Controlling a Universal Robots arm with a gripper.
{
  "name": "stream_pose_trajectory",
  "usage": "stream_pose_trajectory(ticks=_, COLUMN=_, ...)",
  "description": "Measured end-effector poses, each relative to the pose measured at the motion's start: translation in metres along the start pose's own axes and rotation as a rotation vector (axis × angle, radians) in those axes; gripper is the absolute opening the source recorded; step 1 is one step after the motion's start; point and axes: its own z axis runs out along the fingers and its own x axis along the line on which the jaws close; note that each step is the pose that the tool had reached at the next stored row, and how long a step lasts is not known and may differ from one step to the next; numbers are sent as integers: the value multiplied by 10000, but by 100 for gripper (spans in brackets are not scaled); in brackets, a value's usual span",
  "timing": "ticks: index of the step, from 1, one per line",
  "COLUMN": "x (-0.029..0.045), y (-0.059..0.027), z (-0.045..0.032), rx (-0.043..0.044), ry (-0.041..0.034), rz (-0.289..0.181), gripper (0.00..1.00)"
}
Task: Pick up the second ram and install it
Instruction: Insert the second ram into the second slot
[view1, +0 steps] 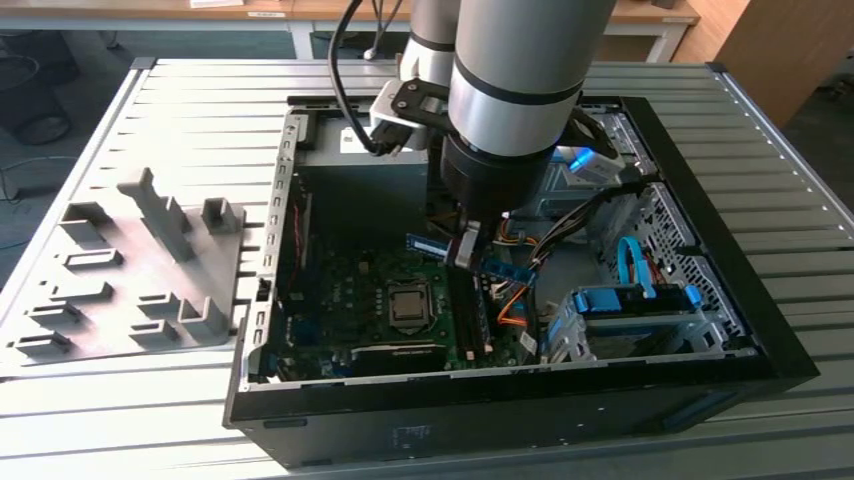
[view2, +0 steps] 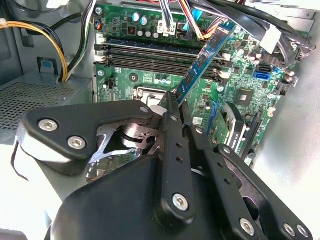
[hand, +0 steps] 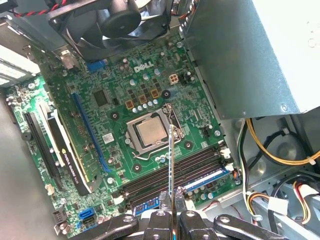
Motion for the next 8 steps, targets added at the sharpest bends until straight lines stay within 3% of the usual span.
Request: stream_pose_trajectory(ticks=8, x=0, y=0, z=0, rx=13, ry=-4, rz=186, gripper=14)
